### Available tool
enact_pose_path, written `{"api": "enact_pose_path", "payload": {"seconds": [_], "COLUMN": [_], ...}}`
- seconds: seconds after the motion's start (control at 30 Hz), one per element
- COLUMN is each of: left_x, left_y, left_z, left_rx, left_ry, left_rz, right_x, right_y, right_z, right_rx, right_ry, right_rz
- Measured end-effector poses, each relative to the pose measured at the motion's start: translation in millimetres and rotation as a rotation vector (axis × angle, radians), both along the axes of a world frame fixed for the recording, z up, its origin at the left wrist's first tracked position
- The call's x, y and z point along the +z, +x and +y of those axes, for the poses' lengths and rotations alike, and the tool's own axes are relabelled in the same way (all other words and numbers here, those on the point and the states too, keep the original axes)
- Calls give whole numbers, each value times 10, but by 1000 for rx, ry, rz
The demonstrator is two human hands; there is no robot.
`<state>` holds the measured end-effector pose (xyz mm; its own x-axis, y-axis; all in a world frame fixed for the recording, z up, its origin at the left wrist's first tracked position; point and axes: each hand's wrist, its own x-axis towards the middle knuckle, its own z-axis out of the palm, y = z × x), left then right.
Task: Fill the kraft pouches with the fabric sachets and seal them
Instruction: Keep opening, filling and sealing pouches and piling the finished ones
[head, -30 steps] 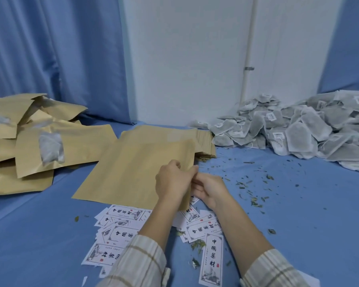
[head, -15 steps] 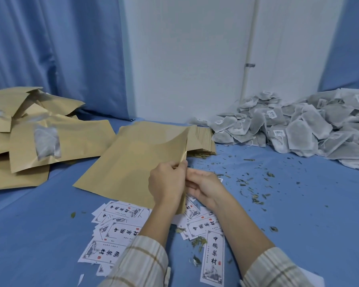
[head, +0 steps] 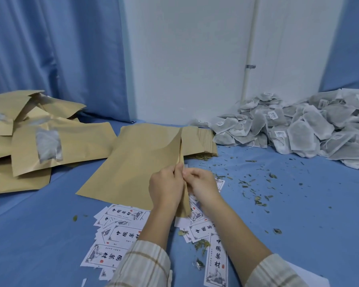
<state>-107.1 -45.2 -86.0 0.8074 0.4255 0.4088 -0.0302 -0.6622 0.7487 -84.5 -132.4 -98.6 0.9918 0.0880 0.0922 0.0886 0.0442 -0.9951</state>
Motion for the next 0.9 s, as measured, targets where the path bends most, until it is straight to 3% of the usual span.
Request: {"api": "enact_pose_path", "payload": {"seconds": [0.13, 0.4, 0.6, 0.67, 0.77, 0.83, 0.9], "left_x": [-8, -58, -37, -38, -20, 30, 93], "left_y": [-3, 12, 27, 26, 23, -35, -105], "left_z": [-16, -33, -93, -108, -90, -87, -126], "left_rx": [50, 95, 54, 27, -4, 7, 38], "left_ry": [165, 288, 266, 263, 277, 355, 407], "left_rz": [12, 52, 18, -14, -44, -120, -217], "right_x": [31, 0, 32, 45, 34, 16, 15], "right_y": [-63, -88, -85, -97, -130, -111, -39], "right_z": [95, 78, 31, 7, 26, 29, -33], "right_rx": [-193, -316, -247, -176, -254, -355, -433], "right_ry": [-332, -488, -371, -424, -619, -670, -653], "right_rz": [-178, -241, -165, -181, -304, -257, -83]}}
